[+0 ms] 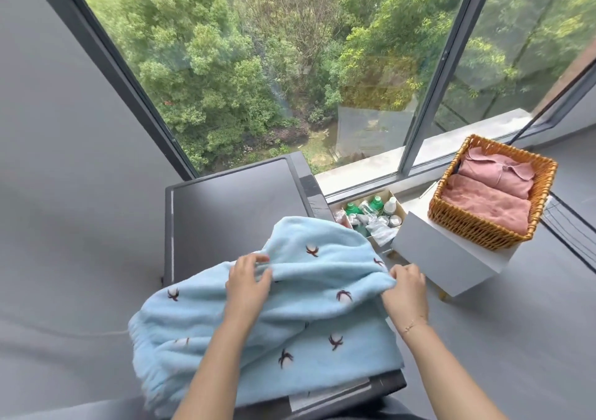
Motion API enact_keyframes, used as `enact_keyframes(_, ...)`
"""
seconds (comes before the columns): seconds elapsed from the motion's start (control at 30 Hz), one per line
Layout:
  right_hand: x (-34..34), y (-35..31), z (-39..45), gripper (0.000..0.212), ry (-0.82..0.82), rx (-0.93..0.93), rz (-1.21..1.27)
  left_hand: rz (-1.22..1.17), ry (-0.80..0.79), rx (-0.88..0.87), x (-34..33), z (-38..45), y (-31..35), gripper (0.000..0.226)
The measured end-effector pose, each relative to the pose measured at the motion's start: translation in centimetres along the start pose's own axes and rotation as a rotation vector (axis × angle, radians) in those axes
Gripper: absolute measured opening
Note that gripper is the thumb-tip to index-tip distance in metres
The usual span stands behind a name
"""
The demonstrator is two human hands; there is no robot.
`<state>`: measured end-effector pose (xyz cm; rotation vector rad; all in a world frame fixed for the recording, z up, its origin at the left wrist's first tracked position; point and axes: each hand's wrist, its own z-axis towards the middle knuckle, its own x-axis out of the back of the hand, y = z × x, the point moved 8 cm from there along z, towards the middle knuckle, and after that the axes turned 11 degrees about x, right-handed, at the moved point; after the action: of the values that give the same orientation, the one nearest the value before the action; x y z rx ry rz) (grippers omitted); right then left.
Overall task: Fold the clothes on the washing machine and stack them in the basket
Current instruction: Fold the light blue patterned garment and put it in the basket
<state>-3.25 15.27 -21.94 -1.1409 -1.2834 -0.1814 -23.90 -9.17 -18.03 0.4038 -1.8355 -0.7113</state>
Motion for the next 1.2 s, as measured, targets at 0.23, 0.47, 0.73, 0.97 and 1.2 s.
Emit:
enact_keyframes(0.23,3.0,-4.4,-2.1,0.025,0.202,0.148,0.209,-0.118,-0.421,0.721,2.6,-6.8,-8.8,0.033)
enact_keyframes(0.47,-4.0,-5.3,-6.9,0.041,-0.398,-0.387,0.768,-0.519,-0.353,1.023,2.8,-12.4,-12.8,0.051)
enact_keyframes(0.73,-8.1,-3.8,-7.2,0.02,-0.189,-0.628,1.26,-1.484,0.079,1.085,1.1,-12.2,-12.8,0.02)
enact_keyframes(0.97,-4.0,-7.3,-2.7,0.066,-0.048,-0.601,1.886,-1.638,0.229,0.48,9.4,-8.9,-7.7,0.027)
enact_keyframes(1.2,-6.8,-2.8,-6.0,0.133,0.041,-0.747,1.913,-2.163,0.176,0.836,4.6,-11.0,-14.1,0.064)
